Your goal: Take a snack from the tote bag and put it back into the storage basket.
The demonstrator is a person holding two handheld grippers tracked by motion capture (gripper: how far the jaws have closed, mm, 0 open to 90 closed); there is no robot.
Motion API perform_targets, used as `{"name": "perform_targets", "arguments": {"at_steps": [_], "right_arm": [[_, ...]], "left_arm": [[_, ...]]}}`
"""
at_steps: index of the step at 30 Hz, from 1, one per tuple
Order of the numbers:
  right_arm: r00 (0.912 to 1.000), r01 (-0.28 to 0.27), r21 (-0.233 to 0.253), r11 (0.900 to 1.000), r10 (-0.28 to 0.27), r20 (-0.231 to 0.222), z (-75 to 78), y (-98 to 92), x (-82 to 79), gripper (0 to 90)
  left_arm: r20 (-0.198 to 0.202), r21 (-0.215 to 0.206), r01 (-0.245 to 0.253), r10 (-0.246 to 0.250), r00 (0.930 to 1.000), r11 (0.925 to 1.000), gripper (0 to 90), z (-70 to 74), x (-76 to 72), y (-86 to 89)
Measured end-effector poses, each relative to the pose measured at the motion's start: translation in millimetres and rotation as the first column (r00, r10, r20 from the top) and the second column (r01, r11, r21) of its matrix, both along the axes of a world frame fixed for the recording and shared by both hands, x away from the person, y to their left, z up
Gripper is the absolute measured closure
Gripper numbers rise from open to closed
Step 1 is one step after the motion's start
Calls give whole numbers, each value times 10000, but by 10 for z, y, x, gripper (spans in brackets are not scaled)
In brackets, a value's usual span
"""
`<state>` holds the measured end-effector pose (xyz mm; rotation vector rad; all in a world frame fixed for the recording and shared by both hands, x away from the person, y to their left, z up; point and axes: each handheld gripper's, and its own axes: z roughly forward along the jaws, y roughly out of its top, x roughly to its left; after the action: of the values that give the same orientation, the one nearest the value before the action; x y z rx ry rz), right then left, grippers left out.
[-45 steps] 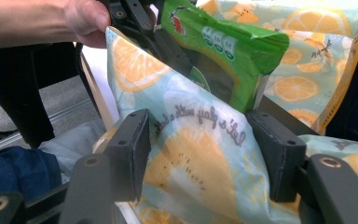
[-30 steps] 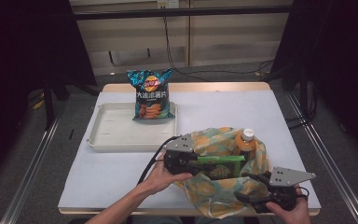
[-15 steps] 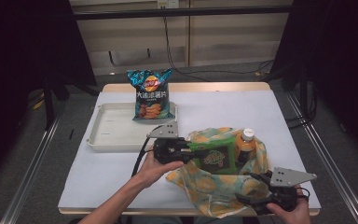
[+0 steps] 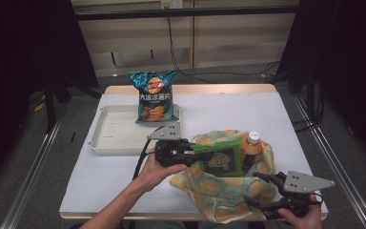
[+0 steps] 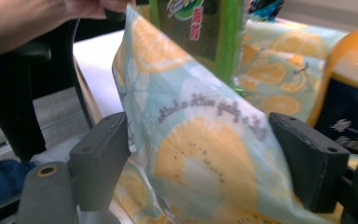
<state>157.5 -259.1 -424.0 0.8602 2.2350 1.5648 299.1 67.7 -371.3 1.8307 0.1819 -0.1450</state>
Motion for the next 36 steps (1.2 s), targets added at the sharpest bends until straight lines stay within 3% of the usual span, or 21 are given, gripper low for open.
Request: {"name": "perform_targets", "arguments": {"at_steps": [3,9,15,17,19,24,29,32,36], "right_arm": [[9987,494,52,9988,-494,113,36,-65,-14,196],[9949,975,362,9946,-984,242,67,-178,-16,164],[9894,1378,479,9893,-1397,389,99,-287,-50,129],[9871,1530,544,9867,-1552,395,99,-317,-43,119],[9865,1570,584,9859,-1593,370,84,-337,-22,106],[9864,1624,453,9857,-1633,163,14,-324,28,80],[9877,1555,348,9872,-1561,128,-6,-297,19,60],[9871,1591,338,9867,-1596,117,-11,-299,17,59],[9862,1648,381,9856,-1654,120,-9,-300,30,51]], "left_arm": [[146,135,-16,15,9999,9999,726,29,-22,-2],[182,-115,-48,51,9998,9999,726,123,-23,44],[455,-55,-222,224,9987,9997,726,277,-5,80],[325,-290,-409,418,9986,9987,726,297,38,119],[300,-339,-459,469,9984,9984,726,329,54,160],[718,-305,-536,556,9959,9981,726,515,1,212],[713,-368,-630,655,9953,9973,726,573,39,325],[593,-628,-813,851,9946,9947,726,614,103,448],[448,-392,-1036,1053,9934,9938,726,555,166,558]]}}
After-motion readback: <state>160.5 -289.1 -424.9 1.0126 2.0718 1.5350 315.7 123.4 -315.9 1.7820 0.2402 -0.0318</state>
